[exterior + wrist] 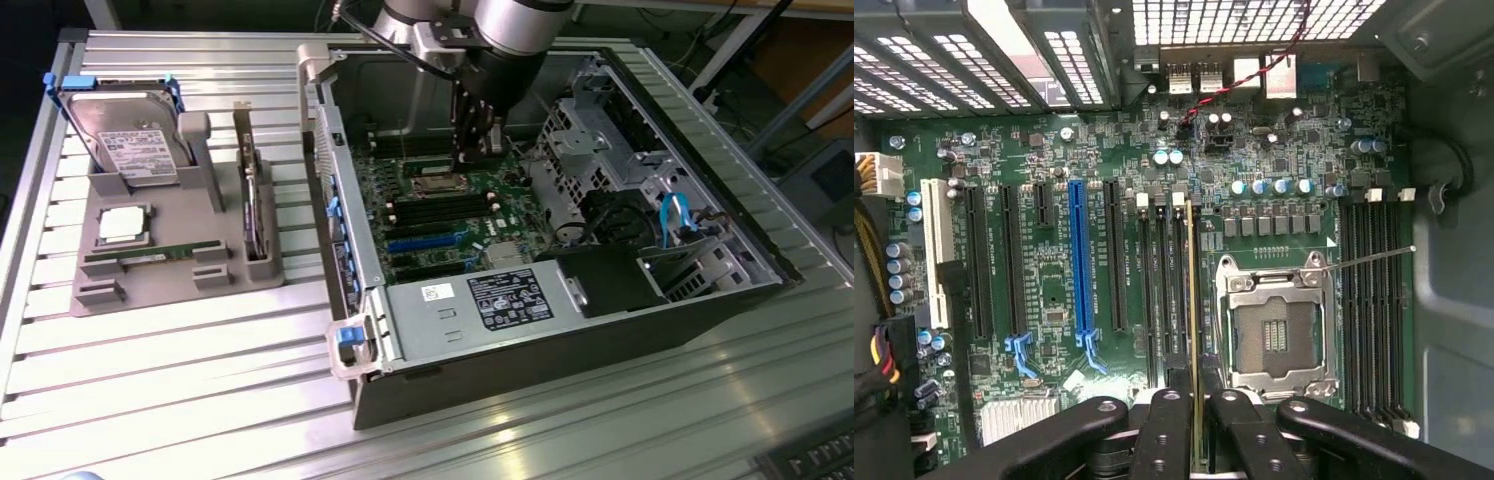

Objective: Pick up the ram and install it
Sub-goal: 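Insert the ram into the slot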

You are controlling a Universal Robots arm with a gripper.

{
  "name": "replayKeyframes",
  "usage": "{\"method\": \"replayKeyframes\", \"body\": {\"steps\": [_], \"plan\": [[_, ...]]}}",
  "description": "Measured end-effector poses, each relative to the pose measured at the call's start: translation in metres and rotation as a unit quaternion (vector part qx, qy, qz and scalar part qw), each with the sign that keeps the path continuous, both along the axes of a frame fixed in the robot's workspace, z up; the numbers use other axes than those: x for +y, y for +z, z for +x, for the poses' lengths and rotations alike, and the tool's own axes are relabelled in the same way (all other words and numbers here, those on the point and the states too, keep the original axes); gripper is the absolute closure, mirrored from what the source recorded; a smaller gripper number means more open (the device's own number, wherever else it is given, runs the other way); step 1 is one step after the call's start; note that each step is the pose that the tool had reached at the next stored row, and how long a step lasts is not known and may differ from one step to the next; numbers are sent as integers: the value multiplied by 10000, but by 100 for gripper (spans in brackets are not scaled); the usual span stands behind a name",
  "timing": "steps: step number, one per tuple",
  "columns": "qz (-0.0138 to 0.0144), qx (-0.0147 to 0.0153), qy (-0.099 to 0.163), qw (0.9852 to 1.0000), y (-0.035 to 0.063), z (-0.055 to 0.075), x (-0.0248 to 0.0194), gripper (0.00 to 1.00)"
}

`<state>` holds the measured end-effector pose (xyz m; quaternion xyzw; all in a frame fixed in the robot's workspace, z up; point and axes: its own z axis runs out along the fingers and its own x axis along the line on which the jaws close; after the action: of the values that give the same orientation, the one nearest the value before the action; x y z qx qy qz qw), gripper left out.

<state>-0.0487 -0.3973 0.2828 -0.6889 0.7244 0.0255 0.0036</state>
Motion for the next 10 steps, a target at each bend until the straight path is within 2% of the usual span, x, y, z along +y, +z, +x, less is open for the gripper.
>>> {"method": "replayKeyframes", "body": {"steps": [6, 10], "plan": [[2, -1, 0, 10000, -8, 0, 1, 86], [-1, 0, 0, 10000, -91, 0, 0, 86]]}}
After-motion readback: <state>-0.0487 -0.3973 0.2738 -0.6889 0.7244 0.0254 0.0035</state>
